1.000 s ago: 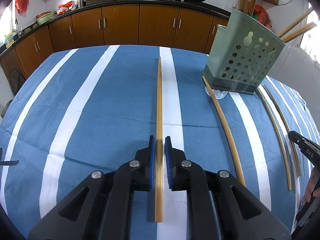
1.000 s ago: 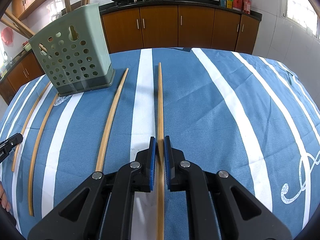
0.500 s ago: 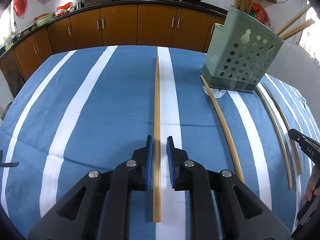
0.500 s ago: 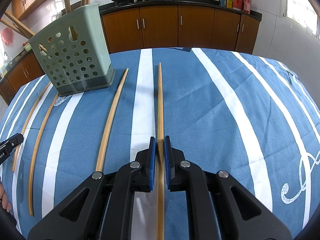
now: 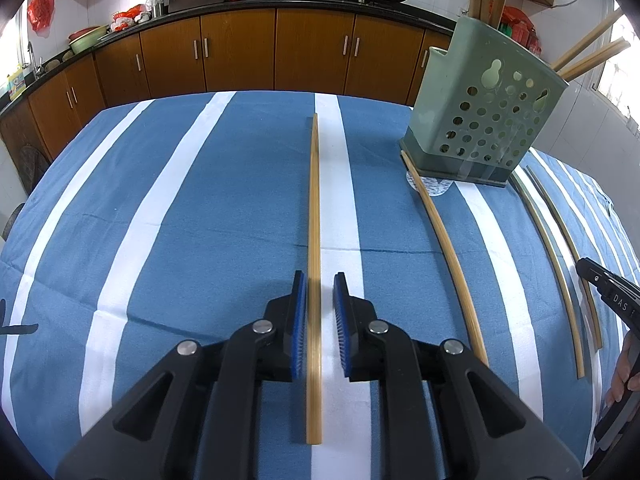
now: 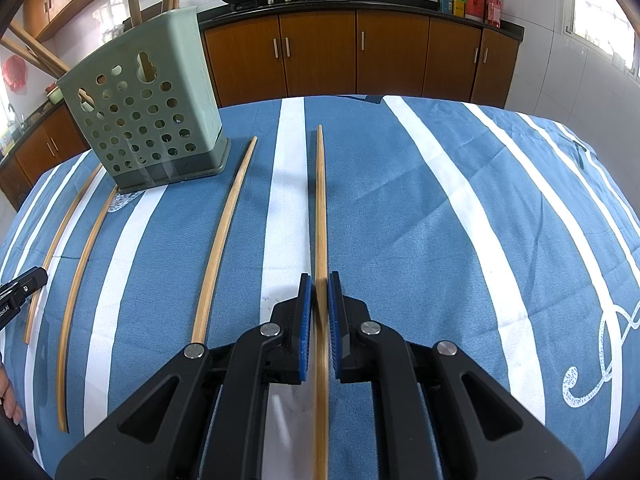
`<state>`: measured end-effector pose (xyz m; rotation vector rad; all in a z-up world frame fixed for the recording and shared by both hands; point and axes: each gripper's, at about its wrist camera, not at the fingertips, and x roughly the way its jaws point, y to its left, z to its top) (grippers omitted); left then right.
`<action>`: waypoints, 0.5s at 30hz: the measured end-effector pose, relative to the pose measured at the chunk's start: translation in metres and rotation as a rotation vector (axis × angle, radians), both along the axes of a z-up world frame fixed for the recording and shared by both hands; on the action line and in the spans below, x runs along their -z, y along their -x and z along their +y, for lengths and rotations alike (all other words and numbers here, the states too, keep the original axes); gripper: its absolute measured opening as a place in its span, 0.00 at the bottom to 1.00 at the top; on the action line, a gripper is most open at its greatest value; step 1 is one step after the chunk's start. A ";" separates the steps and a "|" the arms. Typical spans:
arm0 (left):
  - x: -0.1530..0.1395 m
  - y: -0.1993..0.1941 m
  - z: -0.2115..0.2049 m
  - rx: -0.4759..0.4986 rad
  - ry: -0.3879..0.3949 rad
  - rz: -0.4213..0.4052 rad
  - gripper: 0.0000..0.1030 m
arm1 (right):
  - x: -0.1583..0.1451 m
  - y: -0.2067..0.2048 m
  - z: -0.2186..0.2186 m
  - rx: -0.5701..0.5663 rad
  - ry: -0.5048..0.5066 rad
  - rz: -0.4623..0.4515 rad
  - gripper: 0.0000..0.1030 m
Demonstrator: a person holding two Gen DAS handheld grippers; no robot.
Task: Organize utensils
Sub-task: 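Close the right tool on a chopstick while the left tool grasps another, then lift both held chopsticks up over the green holder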
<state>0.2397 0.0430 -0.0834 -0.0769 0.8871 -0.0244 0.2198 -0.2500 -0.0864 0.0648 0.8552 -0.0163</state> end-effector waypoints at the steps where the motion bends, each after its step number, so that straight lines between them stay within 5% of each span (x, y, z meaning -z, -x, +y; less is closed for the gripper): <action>1: 0.000 0.000 0.000 0.000 0.000 0.000 0.16 | 0.000 0.000 0.000 0.000 0.000 0.000 0.09; 15: 0.000 0.009 -0.003 0.012 -0.027 0.002 0.16 | 0.001 0.006 0.001 -0.005 0.005 0.000 0.09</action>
